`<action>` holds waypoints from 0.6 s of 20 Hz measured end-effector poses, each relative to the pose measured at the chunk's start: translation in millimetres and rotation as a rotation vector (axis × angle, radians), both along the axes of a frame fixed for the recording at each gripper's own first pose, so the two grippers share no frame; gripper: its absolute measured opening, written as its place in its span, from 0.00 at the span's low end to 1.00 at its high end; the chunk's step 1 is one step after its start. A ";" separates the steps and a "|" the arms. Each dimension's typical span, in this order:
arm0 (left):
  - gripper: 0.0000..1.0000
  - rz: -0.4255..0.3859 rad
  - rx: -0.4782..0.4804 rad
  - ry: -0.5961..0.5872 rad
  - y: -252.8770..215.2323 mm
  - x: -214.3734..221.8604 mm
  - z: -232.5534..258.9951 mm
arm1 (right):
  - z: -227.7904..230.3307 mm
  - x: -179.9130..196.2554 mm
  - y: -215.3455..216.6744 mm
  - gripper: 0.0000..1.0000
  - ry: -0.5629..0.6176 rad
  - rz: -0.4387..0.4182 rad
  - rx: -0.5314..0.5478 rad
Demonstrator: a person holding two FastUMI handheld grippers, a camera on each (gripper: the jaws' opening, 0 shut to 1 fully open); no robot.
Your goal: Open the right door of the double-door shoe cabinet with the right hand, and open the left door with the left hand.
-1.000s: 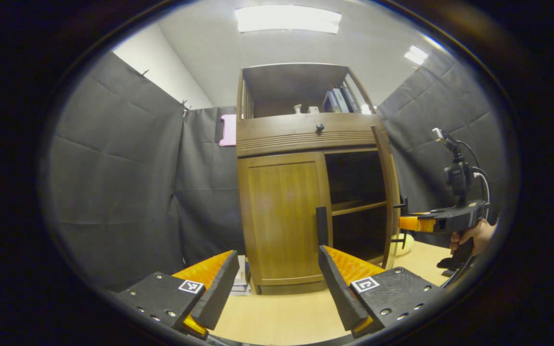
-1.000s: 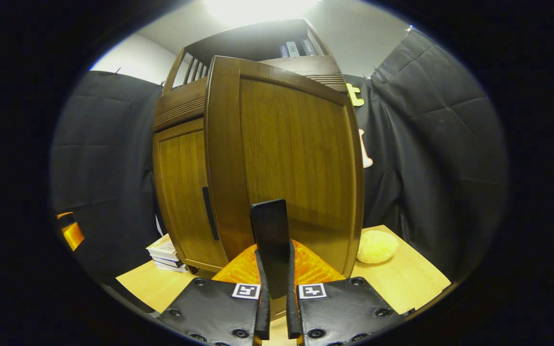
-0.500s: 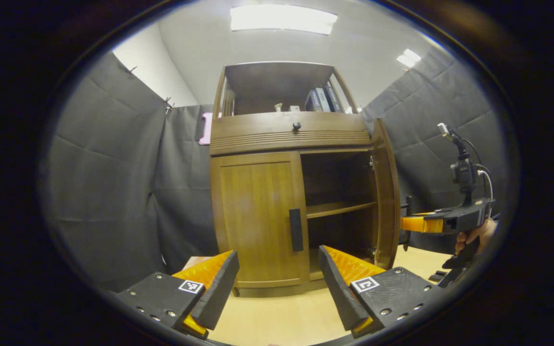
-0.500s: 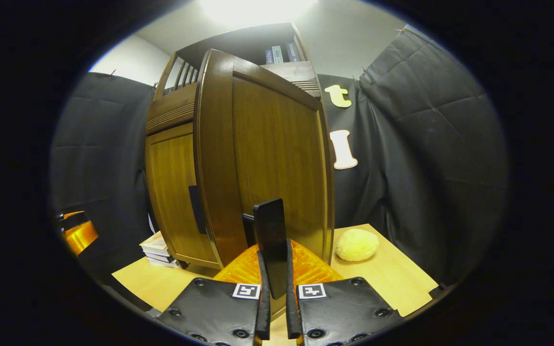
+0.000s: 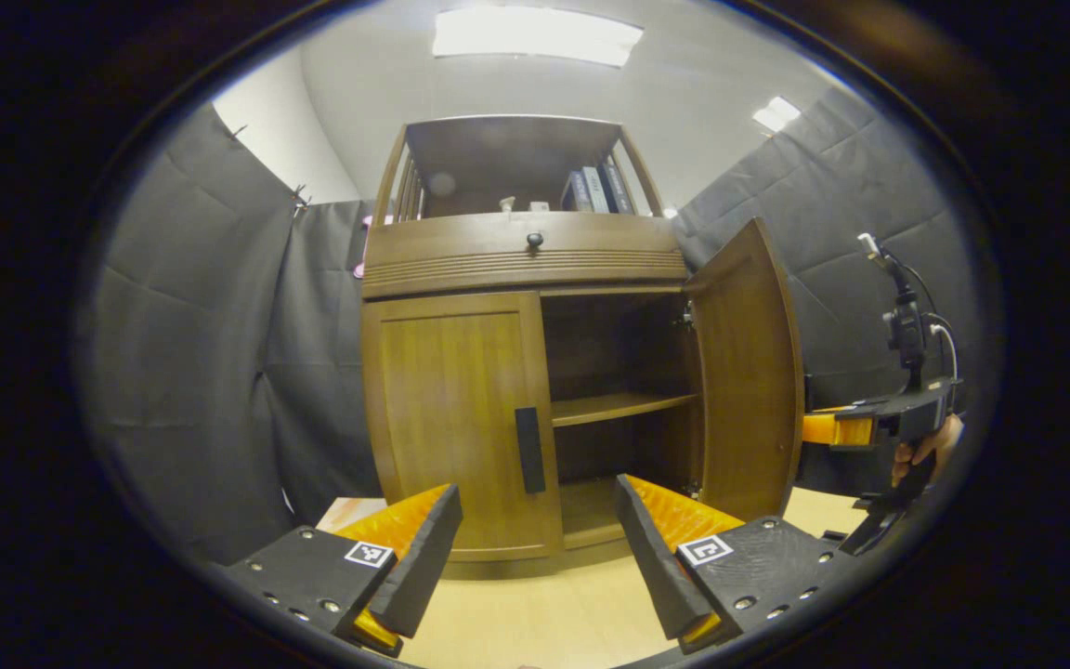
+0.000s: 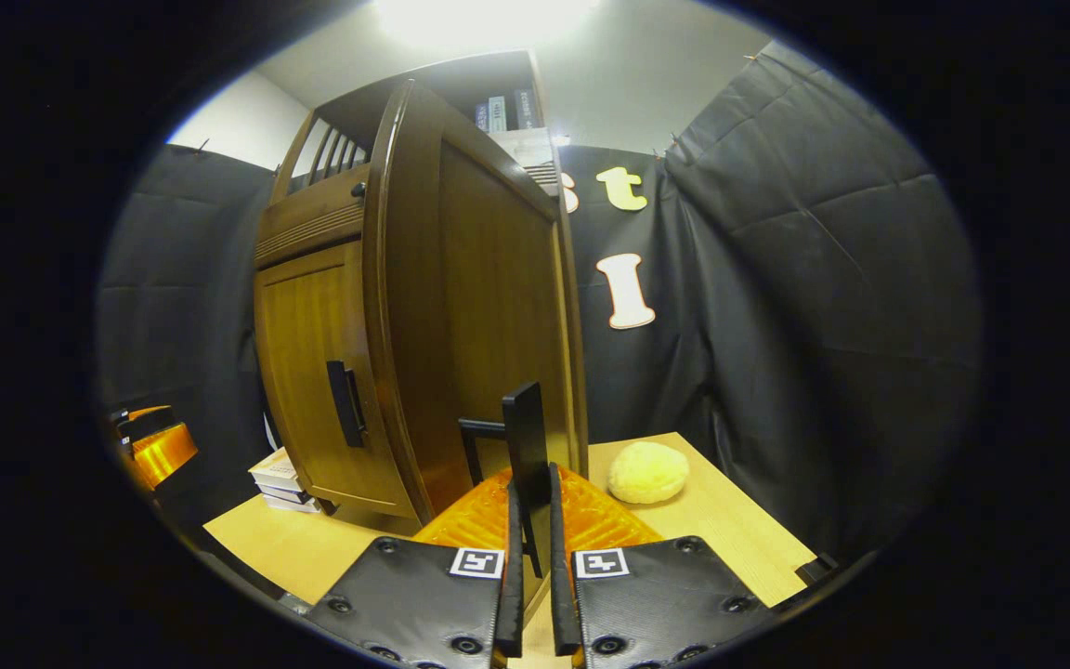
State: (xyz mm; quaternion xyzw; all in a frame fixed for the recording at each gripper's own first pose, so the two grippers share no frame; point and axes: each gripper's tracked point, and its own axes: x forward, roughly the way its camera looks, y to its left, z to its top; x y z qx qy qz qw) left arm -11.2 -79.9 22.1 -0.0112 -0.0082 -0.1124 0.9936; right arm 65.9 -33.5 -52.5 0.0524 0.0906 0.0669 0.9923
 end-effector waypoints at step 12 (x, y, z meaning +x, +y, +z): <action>0.96 -0.009 -0.003 -0.024 -25.2 39.8 7.7 | 5.1 -19.3 -83.3 0.07 -0.011 -0.136 -0.001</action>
